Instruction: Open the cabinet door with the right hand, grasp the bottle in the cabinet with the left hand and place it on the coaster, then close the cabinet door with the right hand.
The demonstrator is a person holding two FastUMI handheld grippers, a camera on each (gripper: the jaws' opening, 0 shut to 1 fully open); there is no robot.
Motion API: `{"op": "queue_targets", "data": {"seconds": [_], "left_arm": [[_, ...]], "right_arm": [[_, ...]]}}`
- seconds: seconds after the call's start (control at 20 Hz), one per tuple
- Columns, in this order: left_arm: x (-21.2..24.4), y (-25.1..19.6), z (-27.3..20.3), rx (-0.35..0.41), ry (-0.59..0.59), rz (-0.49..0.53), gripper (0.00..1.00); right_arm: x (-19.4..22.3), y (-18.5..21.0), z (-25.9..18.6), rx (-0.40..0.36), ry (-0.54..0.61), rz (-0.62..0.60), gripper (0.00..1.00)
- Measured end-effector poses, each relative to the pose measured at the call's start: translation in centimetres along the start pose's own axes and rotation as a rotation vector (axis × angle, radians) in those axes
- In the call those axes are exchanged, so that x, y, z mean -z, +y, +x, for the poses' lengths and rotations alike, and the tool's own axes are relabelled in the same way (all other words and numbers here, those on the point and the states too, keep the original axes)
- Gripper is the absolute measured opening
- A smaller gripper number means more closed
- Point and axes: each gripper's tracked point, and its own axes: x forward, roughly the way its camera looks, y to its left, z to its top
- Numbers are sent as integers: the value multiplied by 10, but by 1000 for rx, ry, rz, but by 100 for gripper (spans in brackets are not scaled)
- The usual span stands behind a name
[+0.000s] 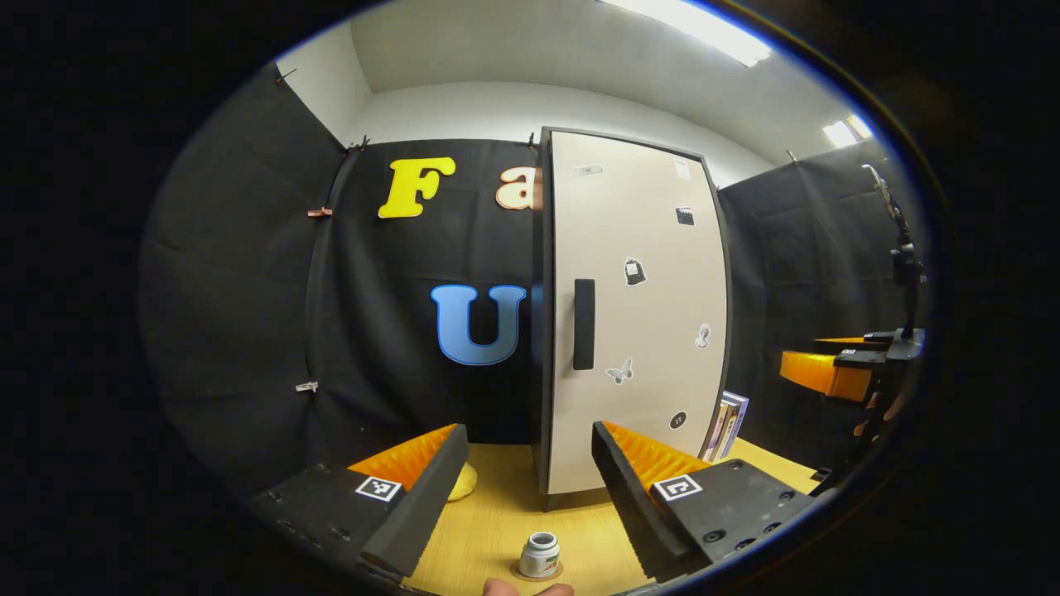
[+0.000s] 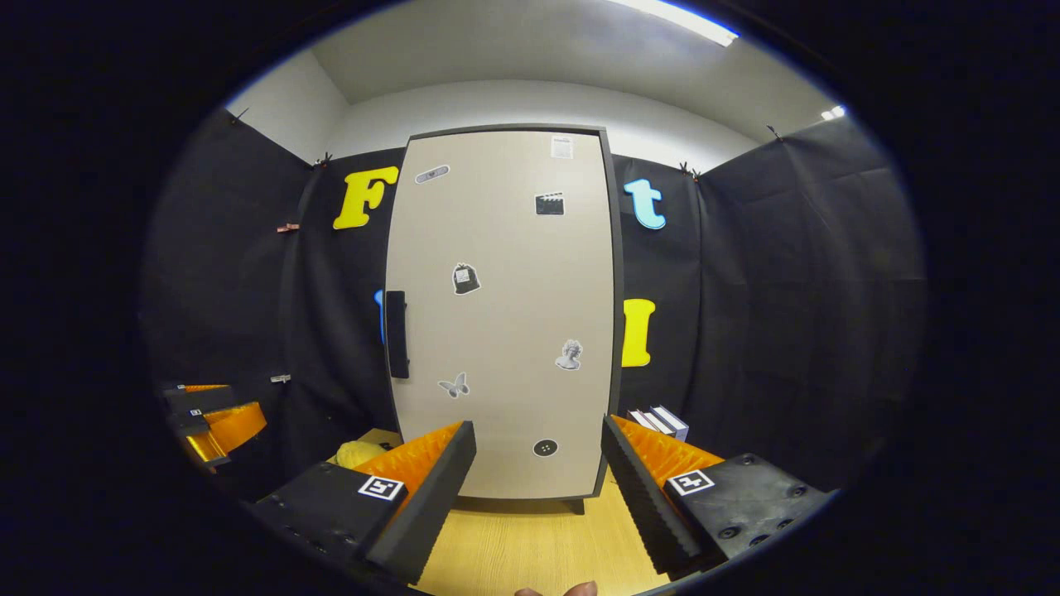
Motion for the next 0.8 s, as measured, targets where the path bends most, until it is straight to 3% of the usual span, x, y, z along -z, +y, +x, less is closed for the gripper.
{"op": "queue_targets", "data": {"seconds": [0.8], "left_arm": [[2, -1, 3, 17, 5, 0, 95]], "right_arm": [[1, -1, 3, 2, 7, 8, 99]]}}
